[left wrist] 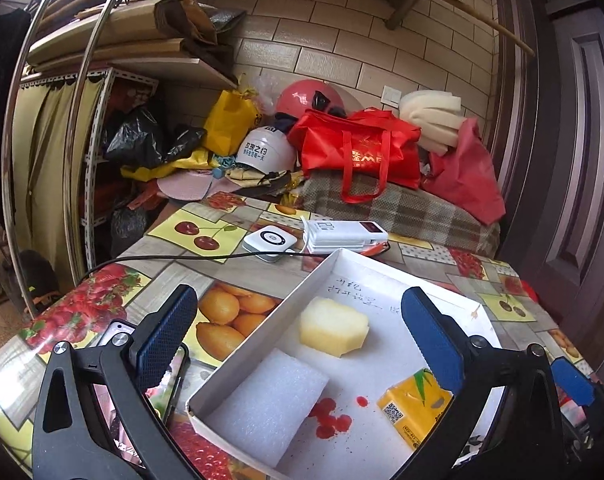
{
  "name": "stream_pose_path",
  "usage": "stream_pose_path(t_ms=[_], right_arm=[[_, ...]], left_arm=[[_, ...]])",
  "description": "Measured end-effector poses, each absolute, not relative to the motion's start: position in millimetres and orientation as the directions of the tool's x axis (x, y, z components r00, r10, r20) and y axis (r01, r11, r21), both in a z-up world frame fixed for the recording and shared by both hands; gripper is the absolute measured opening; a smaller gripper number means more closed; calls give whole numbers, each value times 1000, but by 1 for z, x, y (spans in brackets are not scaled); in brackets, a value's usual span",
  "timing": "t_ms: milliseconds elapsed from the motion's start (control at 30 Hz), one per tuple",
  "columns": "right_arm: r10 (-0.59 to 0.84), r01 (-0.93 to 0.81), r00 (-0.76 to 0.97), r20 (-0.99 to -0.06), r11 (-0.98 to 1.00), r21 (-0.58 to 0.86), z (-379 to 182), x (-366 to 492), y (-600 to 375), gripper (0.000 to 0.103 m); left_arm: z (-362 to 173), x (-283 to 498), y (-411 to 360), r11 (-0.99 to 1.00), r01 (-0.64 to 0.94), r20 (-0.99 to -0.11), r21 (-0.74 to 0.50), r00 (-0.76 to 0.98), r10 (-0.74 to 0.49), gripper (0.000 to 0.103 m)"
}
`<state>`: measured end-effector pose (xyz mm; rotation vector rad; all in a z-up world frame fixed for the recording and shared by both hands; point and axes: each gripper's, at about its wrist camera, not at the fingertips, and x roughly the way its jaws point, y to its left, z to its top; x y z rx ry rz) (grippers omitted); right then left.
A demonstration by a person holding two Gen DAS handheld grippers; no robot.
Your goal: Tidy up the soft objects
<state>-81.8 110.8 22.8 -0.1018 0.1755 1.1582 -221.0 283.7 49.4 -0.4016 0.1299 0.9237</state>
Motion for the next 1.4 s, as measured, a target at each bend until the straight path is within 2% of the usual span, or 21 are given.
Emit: stream_pose_path(t_ms=[400, 600, 700, 900, 1033, 1133, 1233, 1300, 1400], right_arm=[[915, -924, 371, -157, 380, 33, 22, -84, 76, 94], [919, -921, 371, -136, 383, 75, 23, -76, 50, 94], [917, -917, 381, -121, 391, 74, 25, -73, 34, 94], [858, -855, 514, 0, 513, 77, 34, -45, -33, 94], [782, -777, 623, -36, 623, 88, 36, -7, -71, 94], [758, -746, 642, -113, 652, 132, 33, 23, -91, 94], [754, -739, 635, -168, 657, 153, 30, 44, -103, 94], [751, -741, 631, -197, 658, 135, 30, 51, -104, 94], [759, -754, 605, -240, 643, 131, 27, 58, -104, 94]], left_arm=[[51, -203, 236, 547, -834, -273, -73, 544, 793, 103], [49, -200, 223, 612, -784, -302, -104, 611, 731, 103], [51, -201, 211, 634, -765, -282, -113, 636, 718, 103], [52, -216, 202, 682, -697, -266, -221, 716, 646, 103], [55, -213, 191, 716, -667, -260, -206, 742, 617, 103], [55, -202, 172, 798, -575, -287, -178, 806, 517, 103], [52, -180, 139, 916, -372, -367, -152, 882, 297, 103], [52, -165, 109, 970, -227, -415, -86, 893, 172, 103], [49, -146, 73, 994, -113, -488, 3, 867, 100, 103]])
